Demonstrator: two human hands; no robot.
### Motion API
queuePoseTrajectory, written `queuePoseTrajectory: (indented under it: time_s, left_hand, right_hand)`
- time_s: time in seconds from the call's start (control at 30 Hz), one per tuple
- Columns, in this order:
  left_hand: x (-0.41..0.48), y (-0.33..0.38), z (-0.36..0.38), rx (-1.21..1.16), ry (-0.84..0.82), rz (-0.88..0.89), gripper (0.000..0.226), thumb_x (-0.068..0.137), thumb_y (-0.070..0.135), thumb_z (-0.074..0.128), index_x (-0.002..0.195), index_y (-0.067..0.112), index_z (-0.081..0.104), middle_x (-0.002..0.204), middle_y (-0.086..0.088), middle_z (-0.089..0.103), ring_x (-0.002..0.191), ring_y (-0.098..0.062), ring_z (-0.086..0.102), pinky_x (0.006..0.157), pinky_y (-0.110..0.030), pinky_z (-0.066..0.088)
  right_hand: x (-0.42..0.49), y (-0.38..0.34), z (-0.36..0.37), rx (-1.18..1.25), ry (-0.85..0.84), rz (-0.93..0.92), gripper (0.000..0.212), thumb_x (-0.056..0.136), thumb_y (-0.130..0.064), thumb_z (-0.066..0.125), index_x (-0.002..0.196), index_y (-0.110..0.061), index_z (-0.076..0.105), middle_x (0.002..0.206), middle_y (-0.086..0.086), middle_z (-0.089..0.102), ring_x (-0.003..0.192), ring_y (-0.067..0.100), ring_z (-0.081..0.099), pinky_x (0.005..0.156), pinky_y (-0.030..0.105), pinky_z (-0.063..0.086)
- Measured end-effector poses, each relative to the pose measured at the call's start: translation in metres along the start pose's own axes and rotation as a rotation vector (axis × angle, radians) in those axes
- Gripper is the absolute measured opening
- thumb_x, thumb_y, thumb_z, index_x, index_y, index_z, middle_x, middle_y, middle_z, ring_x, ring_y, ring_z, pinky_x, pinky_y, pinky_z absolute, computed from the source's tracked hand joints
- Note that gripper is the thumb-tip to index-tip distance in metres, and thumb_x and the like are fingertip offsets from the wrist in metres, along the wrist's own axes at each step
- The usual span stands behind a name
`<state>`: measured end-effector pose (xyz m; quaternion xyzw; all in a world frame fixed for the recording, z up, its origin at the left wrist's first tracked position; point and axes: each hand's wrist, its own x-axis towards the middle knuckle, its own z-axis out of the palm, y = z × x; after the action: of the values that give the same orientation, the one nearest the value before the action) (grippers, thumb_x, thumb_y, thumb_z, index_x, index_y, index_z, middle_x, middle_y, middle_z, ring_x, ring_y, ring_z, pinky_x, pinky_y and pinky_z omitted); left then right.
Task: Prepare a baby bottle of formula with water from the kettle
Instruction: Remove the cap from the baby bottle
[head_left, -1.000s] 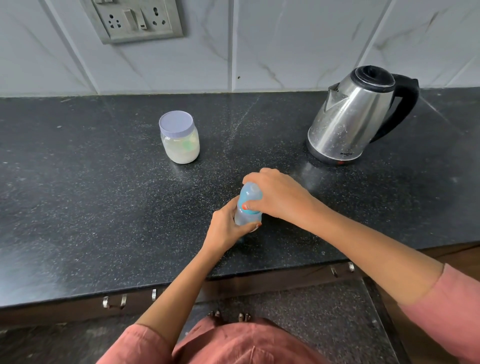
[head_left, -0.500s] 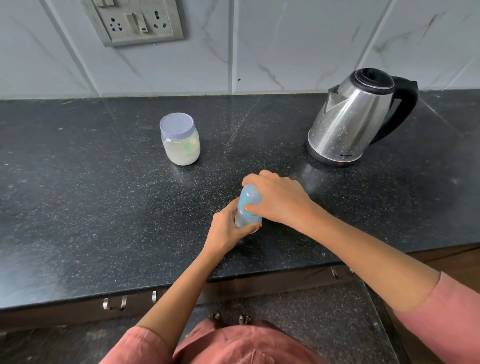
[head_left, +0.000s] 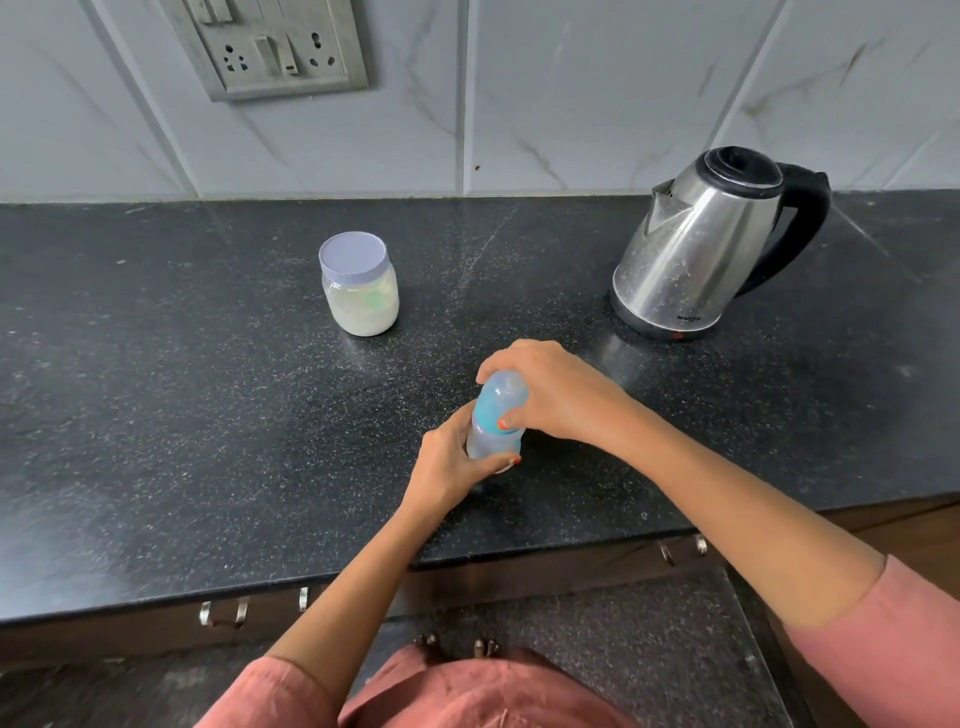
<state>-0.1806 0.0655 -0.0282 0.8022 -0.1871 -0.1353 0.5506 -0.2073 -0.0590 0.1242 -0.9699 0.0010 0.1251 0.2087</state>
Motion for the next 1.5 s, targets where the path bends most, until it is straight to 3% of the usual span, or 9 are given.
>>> queuePoseTrajectory:
  time_s: [0.17, 0.27, 0.37, 0.5, 0.63, 0.83, 1.1, 1.3, 1.5]
  left_hand:
    - [0.000, -0.002, 0.001, -0.030, 0.003, 0.004, 0.059, 0.065, 0.022, 0.083, 0.113, 0.038, 0.052, 0.103, 0.012, 0.067, 0.099, -0.007, 0.063, 0.090, -0.032, 0.050]
    - [-0.001, -0.002, 0.002, -0.030, 0.003, 0.018, 0.061, 0.066, 0.021, 0.083, 0.118, 0.032, 0.054, 0.108, 0.016, 0.064, 0.104, -0.004, 0.061, 0.093, -0.027, 0.047]
    - [-0.002, -0.003, 0.002, -0.032, 0.006, 0.020, 0.062, 0.066, 0.020, 0.083, 0.120, 0.030, 0.054, 0.107, 0.019, 0.063, 0.105, -0.004, 0.060, 0.092, -0.022, 0.045]
    - [-0.002, -0.003, 0.003, -0.026, 0.010, 0.018, 0.063, 0.066, 0.020, 0.083, 0.119, 0.035, 0.052, 0.104, 0.025, 0.061, 0.102, 0.002, 0.059, 0.088, -0.011, 0.044]
    - [-0.001, -0.004, 0.003, -0.034, 0.003, 0.011, 0.064, 0.066, 0.018, 0.083, 0.123, 0.027, 0.053, 0.107, 0.021, 0.062, 0.102, 0.004, 0.059, 0.089, -0.010, 0.044]
    - [-0.002, -0.004, 0.004, -0.042, 0.024, 0.003, 0.063, 0.066, 0.018, 0.083, 0.110, 0.048, 0.048, 0.103, 0.030, 0.060, 0.098, 0.012, 0.058, 0.084, -0.005, 0.043]
    - [-0.003, -0.004, 0.003, -0.102, 0.010, -0.012, 0.060, 0.065, 0.016, 0.083, 0.111, 0.039, 0.052, 0.107, 0.025, 0.061, 0.099, 0.009, 0.057, 0.087, -0.007, 0.042]
    - [-0.007, -0.008, -0.005, -0.190, 0.000, -0.015, 0.081, 0.063, 0.006, 0.082, 0.133, 0.016, 0.044, 0.133, 0.005, 0.052, 0.126, -0.006, 0.045, 0.108, -0.020, 0.032]
    - [-0.009, -0.013, -0.038, -0.240, 0.161, 0.001, 0.065, 0.067, 0.018, 0.073, 0.126, 0.024, 0.045, 0.123, 0.008, 0.056, 0.117, 0.003, 0.051, 0.104, -0.014, 0.034]
  right_hand:
    - [-0.009, 0.018, -0.030, 0.265, 0.035, 0.016, 0.043, 0.066, -0.004, 0.074, 0.103, -0.025, 0.065, 0.112, 0.000, 0.058, 0.102, 0.020, 0.056, 0.089, 0.036, 0.046]
    - [-0.015, 0.044, -0.037, 0.403, 0.112, 0.092, 0.044, 0.067, -0.003, 0.074, 0.104, -0.024, 0.064, 0.112, -0.002, 0.058, 0.100, 0.019, 0.057, 0.090, 0.037, 0.048]
    - [-0.019, 0.076, -0.028, 0.402, 0.128, 0.193, 0.050, 0.068, -0.004, 0.075, 0.111, -0.024, 0.060, 0.115, 0.001, 0.057, 0.101, 0.018, 0.055, 0.085, 0.032, 0.048]
    - [-0.023, 0.111, 0.004, 0.397, 0.087, 0.330, 0.052, 0.067, -0.003, 0.075, 0.114, -0.018, 0.058, 0.116, 0.005, 0.056, 0.096, 0.017, 0.054, 0.063, 0.021, 0.045]
    - [-0.022, 0.129, 0.035, 0.215, 0.091, 0.381, 0.050, 0.070, -0.003, 0.074, 0.115, -0.014, 0.056, 0.121, 0.009, 0.050, 0.105, 0.023, 0.050, 0.071, 0.026, 0.042]
    - [-0.023, 0.130, 0.052, 0.131, 0.105, 0.362, 0.051, 0.072, -0.005, 0.071, 0.118, -0.015, 0.051, 0.121, 0.007, 0.046, 0.108, 0.026, 0.049, 0.086, 0.036, 0.045]
    - [-0.020, 0.122, 0.034, 0.054, 0.098, 0.277, 0.068, 0.074, -0.021, 0.073, 0.132, -0.020, 0.038, 0.136, 0.003, 0.038, 0.126, 0.025, 0.033, 0.096, 0.044, 0.038]
    - [0.004, 0.114, 0.020, 0.132, 0.141, 0.105, 0.052, 0.077, -0.018, 0.070, 0.125, -0.016, 0.050, 0.124, 0.005, 0.051, 0.112, 0.018, 0.047, 0.094, 0.037, 0.043]
    - [0.051, 0.092, 0.017, 0.257, 0.152, -0.019, 0.033, 0.080, -0.015, 0.067, 0.112, -0.014, 0.060, 0.113, 0.007, 0.062, 0.091, 0.010, 0.054, 0.086, 0.026, 0.046]
